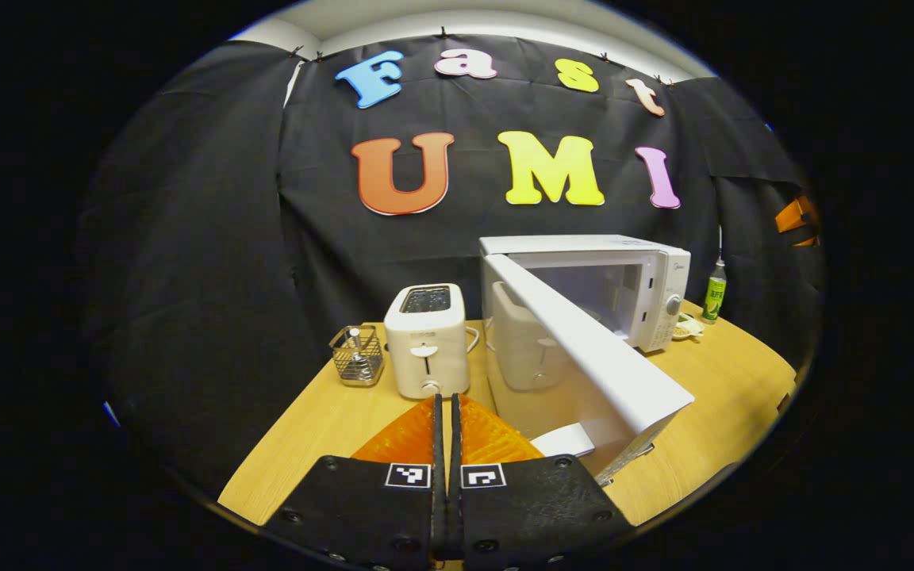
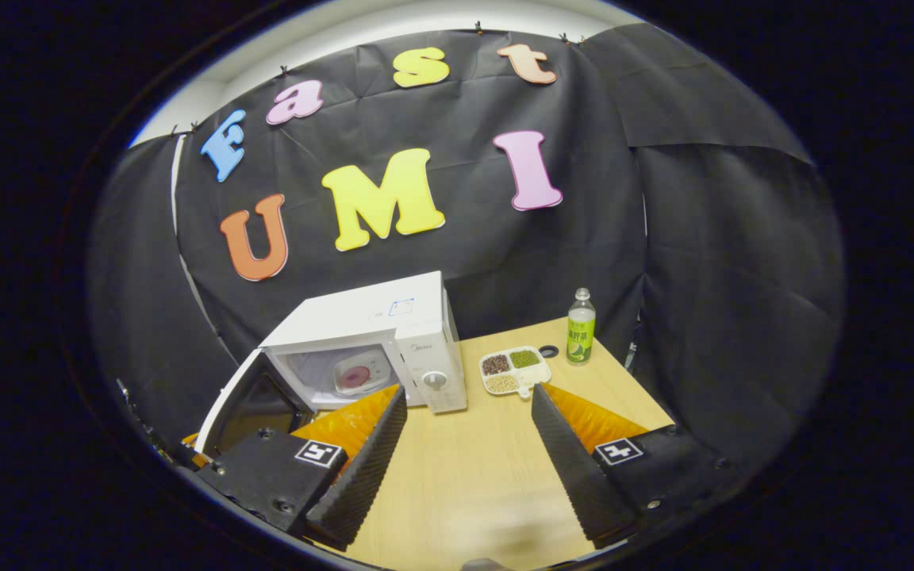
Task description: Open the microwave oven with the left hand, put the food in, and close the microwave oven.
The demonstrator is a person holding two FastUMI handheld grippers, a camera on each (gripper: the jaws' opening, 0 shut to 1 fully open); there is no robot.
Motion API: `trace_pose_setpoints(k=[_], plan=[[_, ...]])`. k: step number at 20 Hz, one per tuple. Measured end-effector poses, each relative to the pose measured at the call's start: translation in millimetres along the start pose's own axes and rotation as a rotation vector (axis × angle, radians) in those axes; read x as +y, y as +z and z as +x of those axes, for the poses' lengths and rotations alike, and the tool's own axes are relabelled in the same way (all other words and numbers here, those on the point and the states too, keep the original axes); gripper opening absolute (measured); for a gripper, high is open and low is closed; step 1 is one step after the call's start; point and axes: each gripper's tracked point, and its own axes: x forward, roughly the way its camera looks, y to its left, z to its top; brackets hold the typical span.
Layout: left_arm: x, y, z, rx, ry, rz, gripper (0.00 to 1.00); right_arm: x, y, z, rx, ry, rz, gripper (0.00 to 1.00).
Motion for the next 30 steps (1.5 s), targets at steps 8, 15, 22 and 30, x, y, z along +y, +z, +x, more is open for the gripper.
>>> trace_pose_setpoints(k=[8, 15, 22, 30], plan=[[-118, 12, 13, -0.012, -0.195, 0.049, 0.0, -30, -3, -8, 0.025, 0.001, 0.0, 0.91], [-202, 28, 45, -0.013, -0.271, 0.066, 0.0, -63, -13, -3, 0.084, 0.034, -0.025, 1.0], [-263, 44, 89, -0.008, -0.285, 0.088, 0.0, -93, -10, 8, 0.108, 0.07, -0.072, 1.0], [-299, 51, 144, 0.038, -0.276, 0.036, 0.0, -132, -17, 19, 0.135, 0.034, -0.043, 1.0]])
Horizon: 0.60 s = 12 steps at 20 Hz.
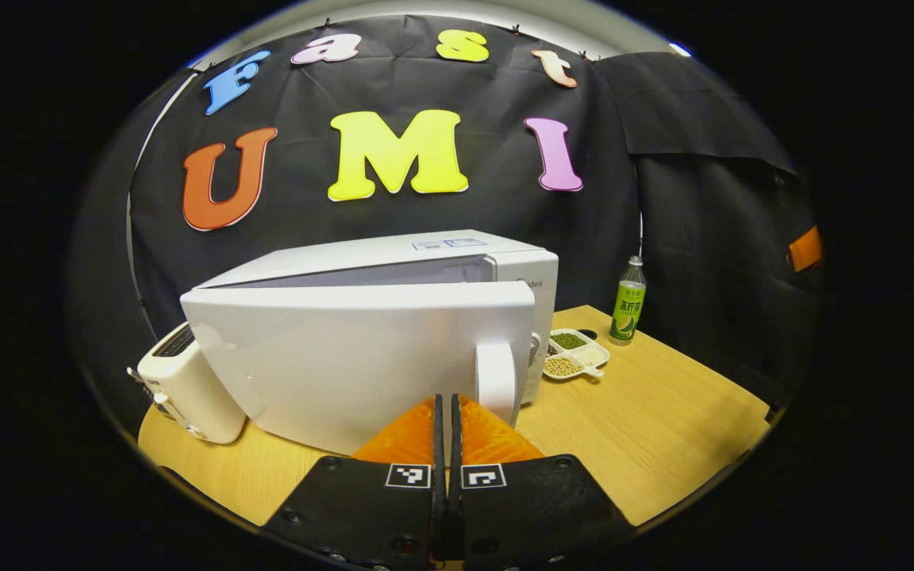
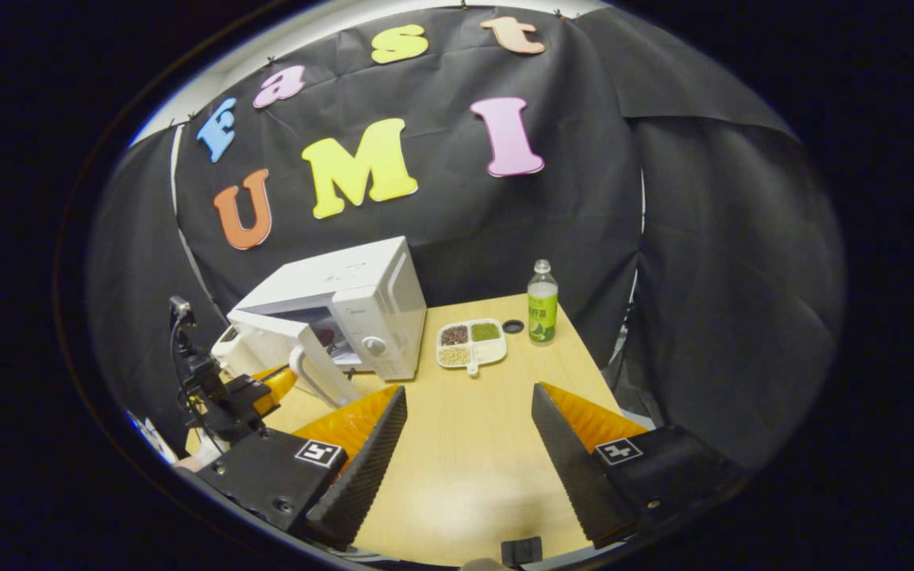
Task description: Open the microwave oven with the left hand, put the food in, and close the microwave oven.
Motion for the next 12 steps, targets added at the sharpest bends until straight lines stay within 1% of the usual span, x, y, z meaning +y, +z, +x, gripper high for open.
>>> trace_pose_setpoints(k=[1, 6, 7, 9, 10, 12], plan=[[1, 3, 8, -0.004, 0.0, -0.004, 0.0, -5, -1, 1, -0.001, -0.01, 0.003, 0.91], [5, 12, 45, -0.002, 0.025, -0.003, 0.0, -12, -4, 6, 0.005, -0.021, 0.034, 0.91], [5, 14, 52, -0.002, 0.031, -0.005, 0.0, -12, -3, 5, 0.002, -0.023, 0.029, 1.0], [5, 21, 63, -0.006, 0.032, -0.009, 0.0, -12, -2, 5, 0.001, -0.027, 0.019, 1.0], [5, 22, 69, 0.0, 0.033, -0.008, 0.0, -13, -1, 4, 0.001, -0.026, 0.019, 0.91], [8, 27, 78, 0.008, 0.051, 0.008, 0.0, -17, -1, 5, 0.003, -0.033, 0.016, 0.92]])
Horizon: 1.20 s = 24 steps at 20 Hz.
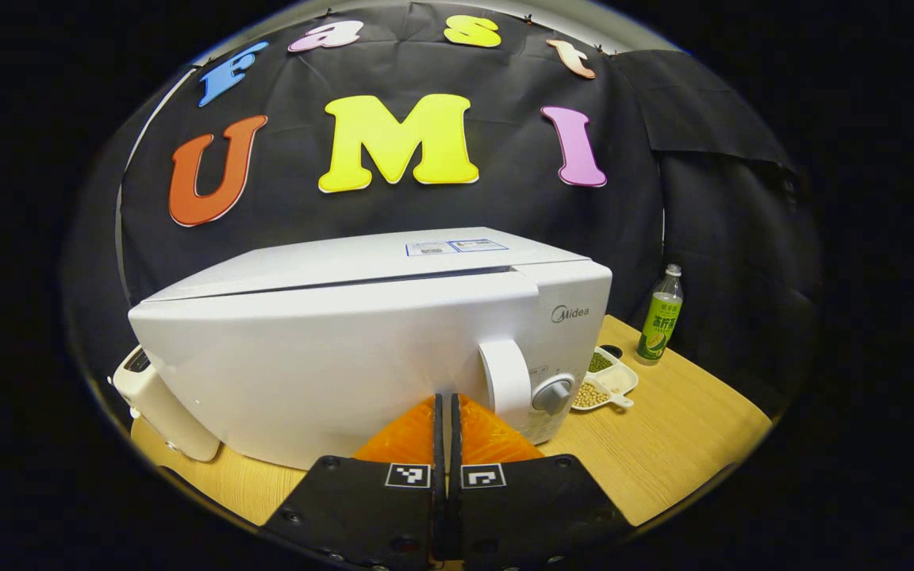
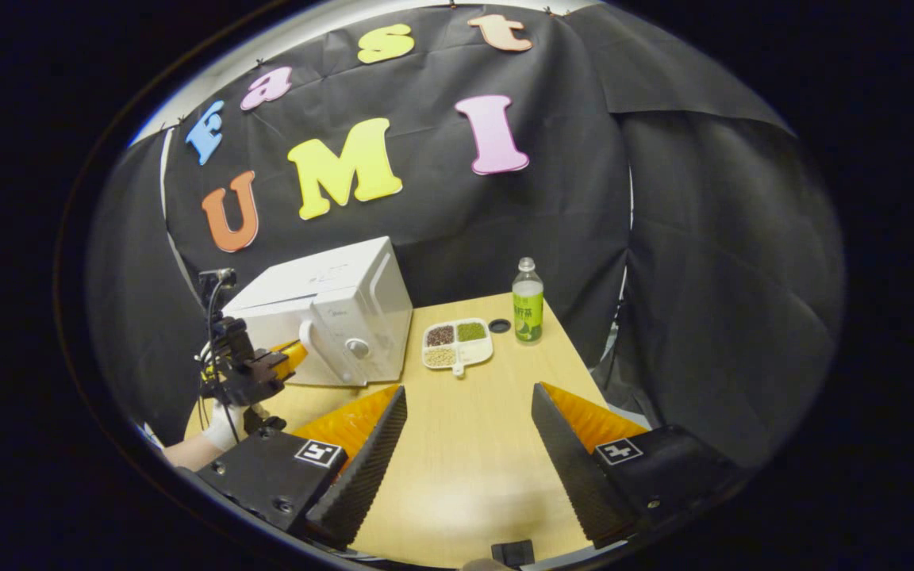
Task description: Open the microwave oven with the left hand, put the food in, and close the microwave oven.
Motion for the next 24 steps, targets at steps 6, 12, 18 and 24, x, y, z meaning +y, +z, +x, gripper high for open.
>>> trace_pose_setpoints(k=[6, 12, 18, 24], plan=[[-4, -5, 11, 0.024, -0.003, -0.009, 0.0, -12, 2, 7, 0.02, -0.029, 0.02, 0.91], [-9, -18, 6, 0.05, -0.009, -0.082, 0.0, 1, 6, 6, 0.018, -0.008, 0.01, 0.91], [-18, -30, -22, 0.056, -0.03, -0.001, 0.0, 0, 13, 4, 0.004, -0.008, -0.007, 0.92], [-13, -31, -58, 0.066, 0.004, 0.097, 0.65, 12, 14, 3, -0.007, 0.018, -0.034, 1.0]])
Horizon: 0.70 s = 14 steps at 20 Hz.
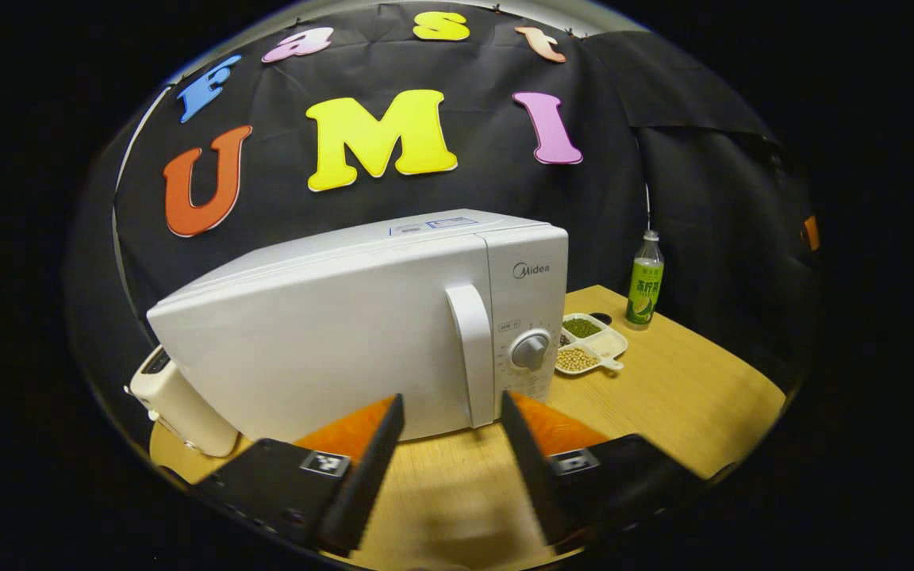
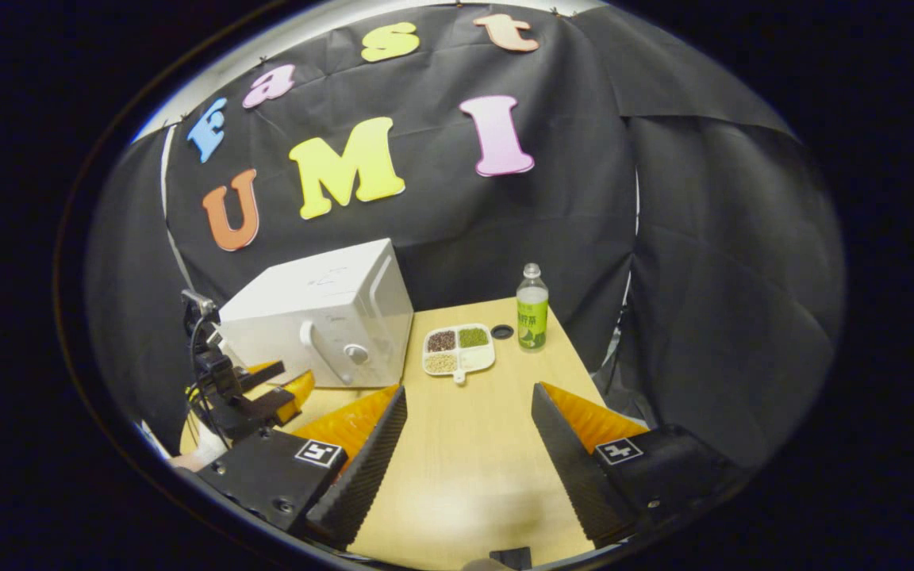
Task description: Open the microwave oven with the left hand, put the food in, and close the microwave oven.
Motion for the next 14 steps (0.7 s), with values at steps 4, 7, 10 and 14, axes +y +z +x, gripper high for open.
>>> trace_pose_setpoints(k=[4, 7, 10, 14], plan=[[13, 30, -65, -0.047, 0.057, -0.035, 0.96, 20, 19, -8, -0.066, 0.055, -0.046, 0.92], [29, 57, -121, -0.095, 0.146, -0.08, 0.96, 29, 25, -14, -0.1, 0.093, -0.089, 1.0], [38, 72, -177, -0.138, 0.185, -0.1, 0.97, 35, 29, -25, -0.129, 0.121, -0.114, 0.91], [59, 80, -237, -0.172, 0.211, -0.071, 0.96, 38, 44, -54, -0.212, 0.067, -0.137, 1.0]])
